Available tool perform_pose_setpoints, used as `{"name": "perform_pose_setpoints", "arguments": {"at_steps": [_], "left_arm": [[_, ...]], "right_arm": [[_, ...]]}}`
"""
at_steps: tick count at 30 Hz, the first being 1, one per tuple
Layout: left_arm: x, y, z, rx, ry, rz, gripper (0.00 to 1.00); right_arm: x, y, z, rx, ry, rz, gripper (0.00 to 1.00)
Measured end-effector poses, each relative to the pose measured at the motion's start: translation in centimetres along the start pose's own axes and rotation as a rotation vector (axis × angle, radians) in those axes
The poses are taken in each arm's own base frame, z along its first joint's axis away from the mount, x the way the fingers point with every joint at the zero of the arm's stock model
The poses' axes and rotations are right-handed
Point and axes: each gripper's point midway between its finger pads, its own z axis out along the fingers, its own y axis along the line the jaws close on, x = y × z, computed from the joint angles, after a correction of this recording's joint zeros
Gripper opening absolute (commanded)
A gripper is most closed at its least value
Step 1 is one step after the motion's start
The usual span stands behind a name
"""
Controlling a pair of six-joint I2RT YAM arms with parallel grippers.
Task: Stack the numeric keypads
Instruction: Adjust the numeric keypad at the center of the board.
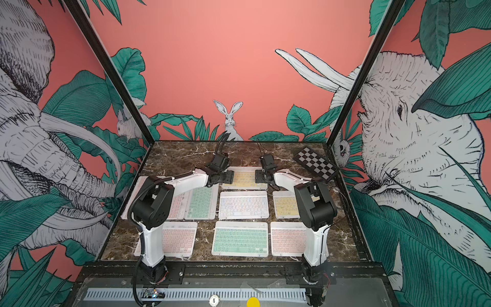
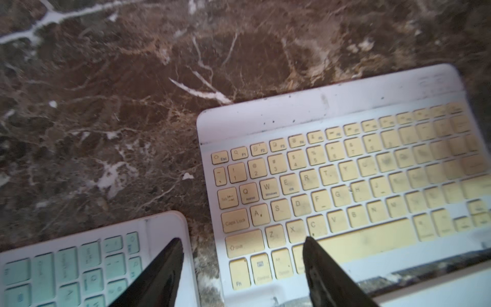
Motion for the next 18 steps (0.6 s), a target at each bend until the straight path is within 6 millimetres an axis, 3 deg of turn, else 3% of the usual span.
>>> {"name": "perform_pose_setpoints", "arguments": {"at_steps": [5,9,13,18], "left_arm": [[-1.8,-0.2,-4.0,0.041,-0.062,-0.012,0.73],[-1.7,-0.6,-6.6,0.090,-0.076,-0.013,0.72],[1.1,-1.0,-7.9,0.139,-0.019,-0.014,0.71],[6.0,-1.2,-8.3,0.192,0.084,-0.022,0.71]], "right_arm": [[-0.9,0.2,-2.8,-0.026,-0.050,0.004,0.74],[0.5,0.1,-4.0,-0.051,-0.038,0.012,0.73],[3.1,-0.1,-5.1,-0.079,-0.002,0.033,0.73],[6.6,0.1,-6.6,-0.108,0.036,0.029,0.73]]}}
